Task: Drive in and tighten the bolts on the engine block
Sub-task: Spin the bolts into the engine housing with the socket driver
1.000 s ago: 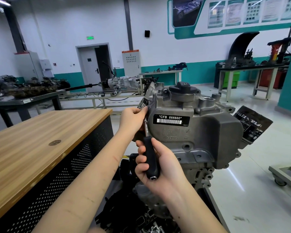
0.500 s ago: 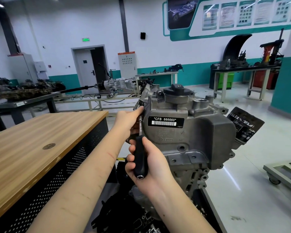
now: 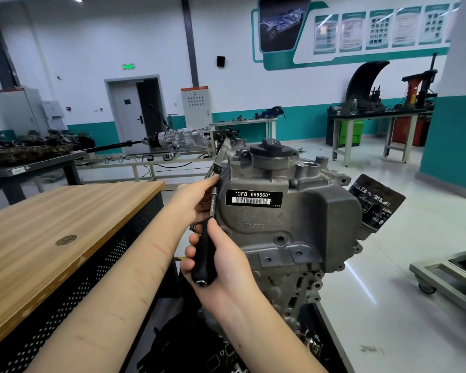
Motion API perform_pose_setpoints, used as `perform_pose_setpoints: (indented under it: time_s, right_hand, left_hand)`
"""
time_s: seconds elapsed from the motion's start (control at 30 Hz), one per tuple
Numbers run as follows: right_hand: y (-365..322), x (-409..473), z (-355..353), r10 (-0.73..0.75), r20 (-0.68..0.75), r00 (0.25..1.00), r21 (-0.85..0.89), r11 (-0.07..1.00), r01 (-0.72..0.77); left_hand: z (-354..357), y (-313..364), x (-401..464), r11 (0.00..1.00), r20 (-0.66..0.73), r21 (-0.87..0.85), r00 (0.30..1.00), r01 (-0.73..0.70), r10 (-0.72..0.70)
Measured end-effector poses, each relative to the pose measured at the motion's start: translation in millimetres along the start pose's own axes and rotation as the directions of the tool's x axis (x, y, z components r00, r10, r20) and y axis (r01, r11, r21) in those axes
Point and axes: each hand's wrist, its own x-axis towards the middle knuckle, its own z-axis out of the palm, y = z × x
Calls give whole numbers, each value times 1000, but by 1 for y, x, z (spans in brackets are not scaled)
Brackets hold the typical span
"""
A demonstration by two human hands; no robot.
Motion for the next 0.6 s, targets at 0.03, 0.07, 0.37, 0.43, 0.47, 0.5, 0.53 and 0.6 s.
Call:
perform_pose_setpoints:
  time_s: [0.03,0.07,0.37,0.43,0.47,0.5,0.53,0.6]
  right_hand:
    - [0,1,0,1,0,1000,-6,1000,-1]
    - [0,1,0,3,0,1000,-13,1000,-3]
    - [-1,4,-5,15,11,1000,-28,1000,-15]
    - [-1,4,-6,22,16,1000,-33,999,-21]
    - [-1,4,-6,25,17,1000,-36,999,-24]
    - [-1,4,-6,27,18,999,-38,999,-27]
    - [-2,4,-6,29,16,999,-37,999,-28]
    - [-2,5,-5,31,12,999,-33,999,-31]
  left_hand:
    - [-1,1,0,1000,5,9,1000,8,-8]
    - [-1,1,0,1000,8,19,1000,13,-13]
    - [-2,0,3,999,18,43,1000,15,-15]
    - [-2,0,4,999,9,49,1000,14,-15]
    - [-2,-1,5,999,4,51,1000,13,-14]
    - [-2,-1,6,999,1,47,1000,11,-11]
    - [-2,-1,6,999,1,42,1000,9,-9]
    - [-2,-1,7,999,2,39,1000,8,-8]
